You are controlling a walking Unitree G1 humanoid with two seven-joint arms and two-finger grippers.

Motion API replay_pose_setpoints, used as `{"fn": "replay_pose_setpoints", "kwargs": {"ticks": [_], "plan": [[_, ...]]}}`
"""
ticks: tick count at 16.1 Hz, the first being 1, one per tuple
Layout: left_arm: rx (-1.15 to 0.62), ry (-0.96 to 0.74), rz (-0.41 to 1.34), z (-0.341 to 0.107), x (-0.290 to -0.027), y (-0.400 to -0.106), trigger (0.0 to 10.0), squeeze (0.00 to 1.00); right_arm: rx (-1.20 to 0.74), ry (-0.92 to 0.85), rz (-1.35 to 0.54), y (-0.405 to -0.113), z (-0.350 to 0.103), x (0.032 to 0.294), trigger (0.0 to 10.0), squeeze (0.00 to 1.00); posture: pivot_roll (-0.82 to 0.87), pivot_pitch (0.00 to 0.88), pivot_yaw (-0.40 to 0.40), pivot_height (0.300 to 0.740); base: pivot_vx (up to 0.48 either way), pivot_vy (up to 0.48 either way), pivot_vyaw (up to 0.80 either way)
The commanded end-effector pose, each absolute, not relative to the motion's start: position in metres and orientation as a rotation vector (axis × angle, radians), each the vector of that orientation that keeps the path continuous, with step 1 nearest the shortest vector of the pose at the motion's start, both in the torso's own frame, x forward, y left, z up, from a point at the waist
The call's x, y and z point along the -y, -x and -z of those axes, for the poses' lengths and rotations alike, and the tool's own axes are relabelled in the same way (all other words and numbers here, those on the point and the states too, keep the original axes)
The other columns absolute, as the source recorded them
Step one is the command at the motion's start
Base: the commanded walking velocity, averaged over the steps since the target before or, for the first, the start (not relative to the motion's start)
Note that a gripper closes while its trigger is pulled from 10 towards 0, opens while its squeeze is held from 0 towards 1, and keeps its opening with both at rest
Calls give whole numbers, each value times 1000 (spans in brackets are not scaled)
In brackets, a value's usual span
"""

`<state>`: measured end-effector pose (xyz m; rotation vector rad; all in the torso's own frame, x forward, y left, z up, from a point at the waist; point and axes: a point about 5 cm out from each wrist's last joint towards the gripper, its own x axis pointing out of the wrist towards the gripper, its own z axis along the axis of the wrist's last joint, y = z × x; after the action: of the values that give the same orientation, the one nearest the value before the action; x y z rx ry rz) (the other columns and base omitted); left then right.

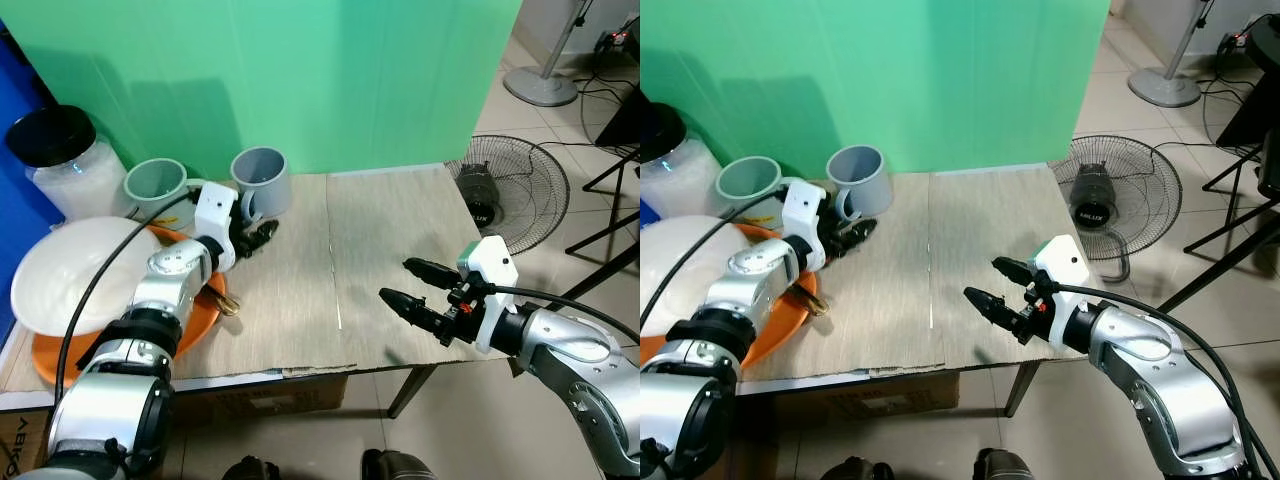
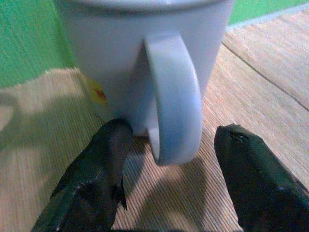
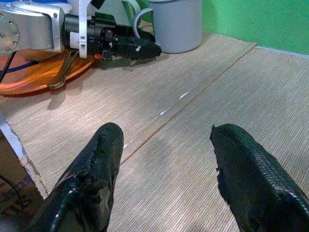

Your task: Setting the table

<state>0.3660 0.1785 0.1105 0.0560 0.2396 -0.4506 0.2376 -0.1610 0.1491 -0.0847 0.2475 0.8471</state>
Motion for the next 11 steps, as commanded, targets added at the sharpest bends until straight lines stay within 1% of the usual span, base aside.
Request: {"fn": "replay_pose_setpoints", "kwargs": {"ticks": [1, 11], "plan": [[-226, -60, 439, -114, -180, -369, 0, 0, -248, 92, -877, -234, -151, 159, 10000, 0, -156, 125, 65, 740, 0, 0, 0], [-179, -60, 445, -117, -174, -370, 0, 0, -248, 99, -896, -234, -149, 155, 10000, 0, -148, 113, 59, 740, 0, 0, 0]]}}
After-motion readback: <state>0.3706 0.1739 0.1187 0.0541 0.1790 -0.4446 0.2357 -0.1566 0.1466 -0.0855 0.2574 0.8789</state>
